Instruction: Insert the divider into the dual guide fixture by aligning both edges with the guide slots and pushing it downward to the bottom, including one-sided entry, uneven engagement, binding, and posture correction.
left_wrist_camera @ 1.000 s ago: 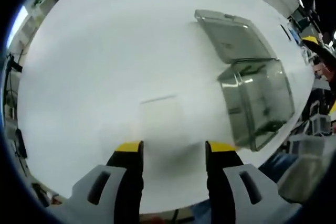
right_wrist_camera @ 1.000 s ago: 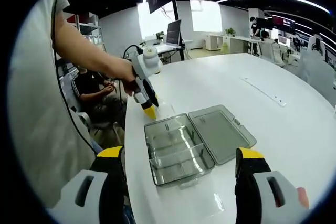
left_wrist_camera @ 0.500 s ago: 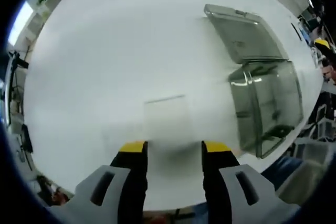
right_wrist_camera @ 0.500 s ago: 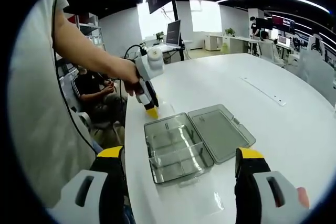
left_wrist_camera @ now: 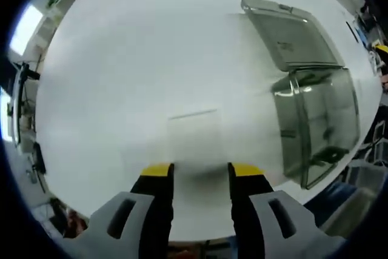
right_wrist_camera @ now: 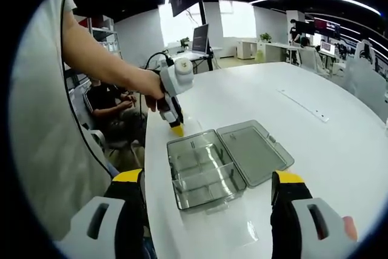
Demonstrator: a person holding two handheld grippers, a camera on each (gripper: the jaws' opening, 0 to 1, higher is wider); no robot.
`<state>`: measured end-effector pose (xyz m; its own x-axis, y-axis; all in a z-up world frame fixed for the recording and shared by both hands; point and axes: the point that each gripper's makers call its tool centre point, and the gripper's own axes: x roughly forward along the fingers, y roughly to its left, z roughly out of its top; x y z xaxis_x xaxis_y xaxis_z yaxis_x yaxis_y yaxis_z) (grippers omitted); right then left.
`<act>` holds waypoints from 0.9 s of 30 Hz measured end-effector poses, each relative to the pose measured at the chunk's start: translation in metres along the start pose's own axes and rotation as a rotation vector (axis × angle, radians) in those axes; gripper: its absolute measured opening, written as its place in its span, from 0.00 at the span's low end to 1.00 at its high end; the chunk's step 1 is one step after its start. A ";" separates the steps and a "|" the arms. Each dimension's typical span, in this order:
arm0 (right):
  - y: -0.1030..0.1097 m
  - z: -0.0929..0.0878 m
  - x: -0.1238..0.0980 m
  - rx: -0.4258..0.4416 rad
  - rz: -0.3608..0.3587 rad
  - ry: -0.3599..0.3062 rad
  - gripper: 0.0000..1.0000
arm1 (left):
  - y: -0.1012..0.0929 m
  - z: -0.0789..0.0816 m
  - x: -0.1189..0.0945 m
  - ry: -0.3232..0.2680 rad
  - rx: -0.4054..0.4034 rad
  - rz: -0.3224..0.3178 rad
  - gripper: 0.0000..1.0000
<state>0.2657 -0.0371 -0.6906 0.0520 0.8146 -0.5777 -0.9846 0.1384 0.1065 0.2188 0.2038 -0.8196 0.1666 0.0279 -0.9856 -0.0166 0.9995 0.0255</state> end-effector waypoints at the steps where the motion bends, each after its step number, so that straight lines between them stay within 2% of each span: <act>1: 0.000 0.000 0.000 0.003 0.000 -0.001 0.84 | 0.000 0.000 0.000 0.002 -0.006 0.001 0.34; 14: -0.002 0.000 -0.001 -0.001 0.000 -0.002 0.84 | -0.002 0.002 0.001 0.009 -0.020 0.008 0.34; 16: -0.002 0.000 -0.001 -0.003 0.001 -0.001 0.84 | -0.006 0.003 0.001 0.009 0.030 0.003 0.31; 27: -0.002 -0.001 -0.005 -0.005 0.000 0.003 0.83 | -0.005 0.005 0.000 -0.005 0.068 -0.016 0.30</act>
<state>0.2670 -0.0420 -0.6892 0.0517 0.8129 -0.5802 -0.9854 0.1358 0.1025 0.2234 0.1990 -0.8186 0.1715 0.0119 -0.9851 0.0534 0.9983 0.0213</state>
